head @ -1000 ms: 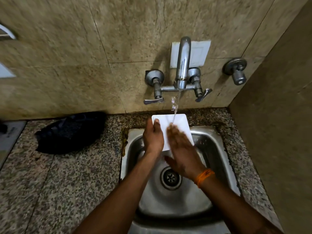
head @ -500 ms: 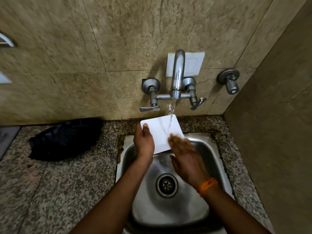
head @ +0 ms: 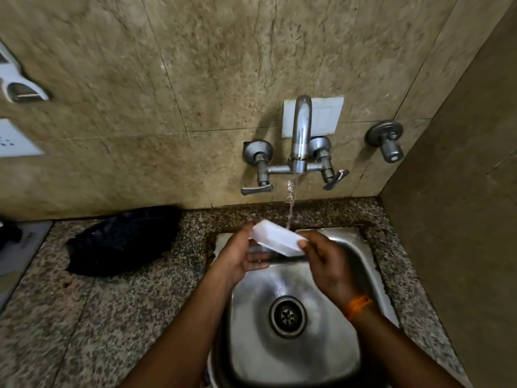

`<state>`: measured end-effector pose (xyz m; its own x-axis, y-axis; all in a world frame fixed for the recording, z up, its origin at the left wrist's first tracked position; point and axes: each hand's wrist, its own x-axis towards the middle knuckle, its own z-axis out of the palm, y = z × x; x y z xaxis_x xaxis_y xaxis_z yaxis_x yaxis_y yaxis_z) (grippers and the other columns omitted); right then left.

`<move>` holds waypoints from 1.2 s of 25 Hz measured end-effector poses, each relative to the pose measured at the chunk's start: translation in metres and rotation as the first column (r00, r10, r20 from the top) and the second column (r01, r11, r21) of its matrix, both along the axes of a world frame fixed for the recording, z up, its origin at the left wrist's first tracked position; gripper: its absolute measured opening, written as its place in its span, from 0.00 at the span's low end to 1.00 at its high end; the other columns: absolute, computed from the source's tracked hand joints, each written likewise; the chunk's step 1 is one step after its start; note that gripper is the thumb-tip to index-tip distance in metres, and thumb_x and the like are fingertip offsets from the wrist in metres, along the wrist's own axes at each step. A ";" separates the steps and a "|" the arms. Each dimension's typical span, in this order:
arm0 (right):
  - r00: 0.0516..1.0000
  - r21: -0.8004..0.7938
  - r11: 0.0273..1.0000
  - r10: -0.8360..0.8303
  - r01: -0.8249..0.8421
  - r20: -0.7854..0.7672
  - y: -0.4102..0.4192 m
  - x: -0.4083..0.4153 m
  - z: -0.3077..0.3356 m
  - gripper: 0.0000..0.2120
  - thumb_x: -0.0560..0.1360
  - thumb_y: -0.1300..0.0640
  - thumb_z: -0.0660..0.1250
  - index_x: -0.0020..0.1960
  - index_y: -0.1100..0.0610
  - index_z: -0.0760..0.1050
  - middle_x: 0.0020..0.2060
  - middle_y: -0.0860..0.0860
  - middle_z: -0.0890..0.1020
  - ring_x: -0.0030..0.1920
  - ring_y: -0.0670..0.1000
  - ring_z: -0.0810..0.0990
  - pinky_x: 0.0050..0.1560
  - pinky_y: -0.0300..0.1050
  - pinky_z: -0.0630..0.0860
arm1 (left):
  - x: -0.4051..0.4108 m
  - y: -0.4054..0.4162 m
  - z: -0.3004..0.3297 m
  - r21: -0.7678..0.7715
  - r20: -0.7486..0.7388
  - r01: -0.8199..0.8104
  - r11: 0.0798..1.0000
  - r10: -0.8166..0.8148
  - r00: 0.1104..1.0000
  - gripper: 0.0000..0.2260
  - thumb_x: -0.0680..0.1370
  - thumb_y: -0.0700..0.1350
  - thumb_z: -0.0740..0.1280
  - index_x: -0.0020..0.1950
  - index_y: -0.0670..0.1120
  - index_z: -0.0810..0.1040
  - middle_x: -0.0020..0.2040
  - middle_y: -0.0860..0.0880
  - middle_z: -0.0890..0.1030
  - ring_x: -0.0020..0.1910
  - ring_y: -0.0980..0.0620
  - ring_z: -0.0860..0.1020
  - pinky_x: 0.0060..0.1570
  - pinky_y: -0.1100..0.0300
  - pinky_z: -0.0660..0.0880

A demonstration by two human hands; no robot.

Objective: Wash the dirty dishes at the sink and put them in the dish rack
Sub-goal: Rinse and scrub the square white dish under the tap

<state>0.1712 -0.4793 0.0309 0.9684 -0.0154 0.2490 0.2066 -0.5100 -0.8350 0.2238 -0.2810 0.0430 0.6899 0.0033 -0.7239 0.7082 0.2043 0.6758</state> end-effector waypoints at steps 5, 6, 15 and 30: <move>0.868 0.595 0.729 0.003 0.338 -0.497 -0.009 0.001 -0.010 0.09 0.83 0.62 0.64 0.57 0.61 0.83 0.54 0.56 0.87 0.56 0.55 0.83 0.58 0.53 0.78 | -0.031 0.009 -0.019 -0.237 0.172 0.040 0.971 0.002 0.985 0.17 0.82 0.48 0.65 0.68 0.42 0.78 0.62 0.38 0.84 0.59 0.40 0.84 0.61 0.42 0.79; 0.850 0.596 0.712 -0.003 0.371 -0.526 -0.008 -0.001 -0.014 0.10 0.83 0.62 0.64 0.56 0.59 0.84 0.54 0.56 0.87 0.56 0.54 0.84 0.59 0.54 0.77 | -0.038 0.006 -0.022 -0.268 0.226 0.058 0.962 0.004 0.974 0.15 0.82 0.41 0.65 0.68 0.41 0.78 0.62 0.38 0.84 0.58 0.40 0.84 0.58 0.43 0.80; 0.943 -0.515 0.811 0.333 -0.277 0.016 0.014 -0.004 0.014 0.28 0.86 0.42 0.50 0.81 0.55 0.62 0.81 0.51 0.61 0.82 0.48 0.55 0.82 0.51 0.51 | -0.036 -0.033 -0.001 0.086 0.485 0.162 0.983 -0.184 0.855 0.16 0.80 0.33 0.66 0.65 0.44 0.82 0.58 0.43 0.86 0.61 0.41 0.83 0.60 0.45 0.79; 0.926 -0.276 0.914 0.207 -0.298 -0.315 -0.038 0.016 0.004 0.24 0.76 0.32 0.65 0.64 0.47 0.76 0.58 0.45 0.82 0.57 0.47 0.80 0.57 0.49 0.78 | -0.021 -0.009 0.006 0.258 0.390 0.477 0.840 -0.543 0.744 0.14 0.81 0.34 0.66 0.62 0.48 0.82 0.53 0.46 0.87 0.52 0.47 0.85 0.48 0.55 0.81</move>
<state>0.1867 -0.5170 0.0347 0.9589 0.2737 -0.0746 0.1509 -0.7149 -0.6828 0.2029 -0.2898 0.0492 0.8534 -0.3676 -0.3696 0.3079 -0.2168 0.9264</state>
